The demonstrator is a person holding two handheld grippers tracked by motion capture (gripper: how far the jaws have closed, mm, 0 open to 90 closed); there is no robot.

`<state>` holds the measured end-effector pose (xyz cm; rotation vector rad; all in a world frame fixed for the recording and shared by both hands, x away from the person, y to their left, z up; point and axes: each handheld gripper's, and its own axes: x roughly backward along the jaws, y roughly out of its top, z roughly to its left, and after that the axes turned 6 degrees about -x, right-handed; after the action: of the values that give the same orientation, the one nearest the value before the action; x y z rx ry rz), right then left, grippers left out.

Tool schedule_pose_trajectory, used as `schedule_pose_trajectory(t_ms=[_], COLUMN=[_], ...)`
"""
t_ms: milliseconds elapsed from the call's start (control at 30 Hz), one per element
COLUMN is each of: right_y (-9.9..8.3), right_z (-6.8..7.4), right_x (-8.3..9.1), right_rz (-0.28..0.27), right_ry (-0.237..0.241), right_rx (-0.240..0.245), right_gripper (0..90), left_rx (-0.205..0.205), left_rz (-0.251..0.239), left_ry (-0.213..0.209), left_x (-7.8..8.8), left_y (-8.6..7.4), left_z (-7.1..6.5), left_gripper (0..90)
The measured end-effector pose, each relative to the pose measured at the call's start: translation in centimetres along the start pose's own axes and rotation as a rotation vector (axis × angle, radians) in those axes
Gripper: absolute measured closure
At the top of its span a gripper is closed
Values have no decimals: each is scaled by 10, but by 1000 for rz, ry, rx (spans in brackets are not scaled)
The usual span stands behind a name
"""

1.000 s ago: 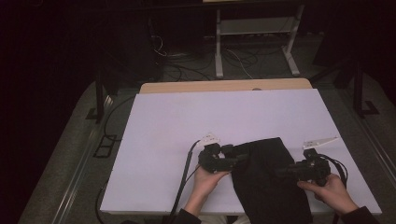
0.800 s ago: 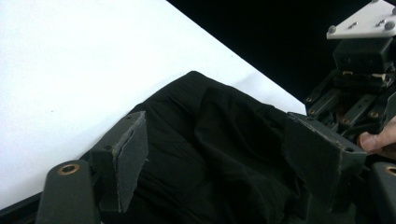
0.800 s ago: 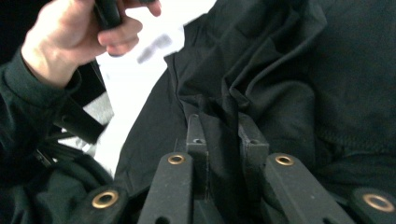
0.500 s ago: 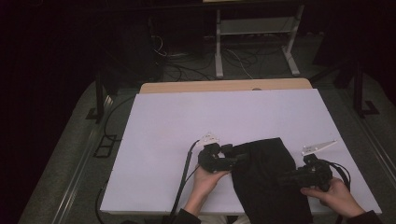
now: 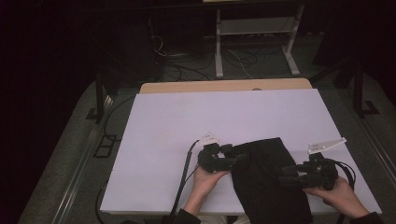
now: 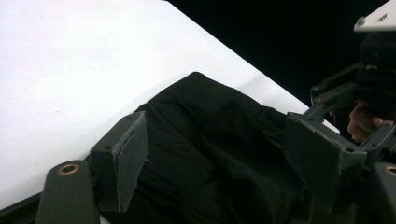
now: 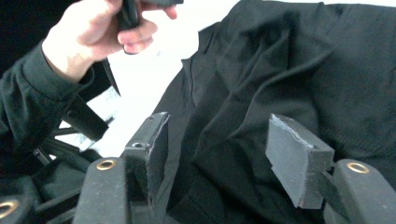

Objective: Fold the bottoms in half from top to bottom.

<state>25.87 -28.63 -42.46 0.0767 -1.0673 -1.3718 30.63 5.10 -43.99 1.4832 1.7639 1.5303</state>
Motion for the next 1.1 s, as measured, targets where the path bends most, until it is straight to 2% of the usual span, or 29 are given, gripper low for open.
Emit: schedule_pose_trajectory(t_ms=[200, 300, 500, 733, 867, 967, 1100], right_y=[15, 27, 44, 56, 61, 64, 67], right_z=[1, 1, -3, -13, -21, -27, -35], right_x=[13, 17, 14, 5, 0, -3, -8], right_rz=[-62, -88, -78, -54, -44, -44, -36], right_ry=[-24, -36, -41, -55, -80, -101, -124], right_rx=[29, 46, 66, 85, 70, 52, 34], right_gripper=[369, 419, 561, 758, 846, 883, 884], left_rx=[3, -3, -3, -3, -3, -2, -3], left_rz=[-3, 0, 1, -2, -5, -4, 1], left_ry=[4, 2, 3, 7, 8, 8, 10], left_x=[0, 0, 3, 5, 5, 5, 5], left_y=[0, 0, 1, 1, 1, 1, 1], left_z=[1, 0, 1, 2, 2, 3, 3], left_gripper=[228, 228, 228, 228, 227, 227, 226])
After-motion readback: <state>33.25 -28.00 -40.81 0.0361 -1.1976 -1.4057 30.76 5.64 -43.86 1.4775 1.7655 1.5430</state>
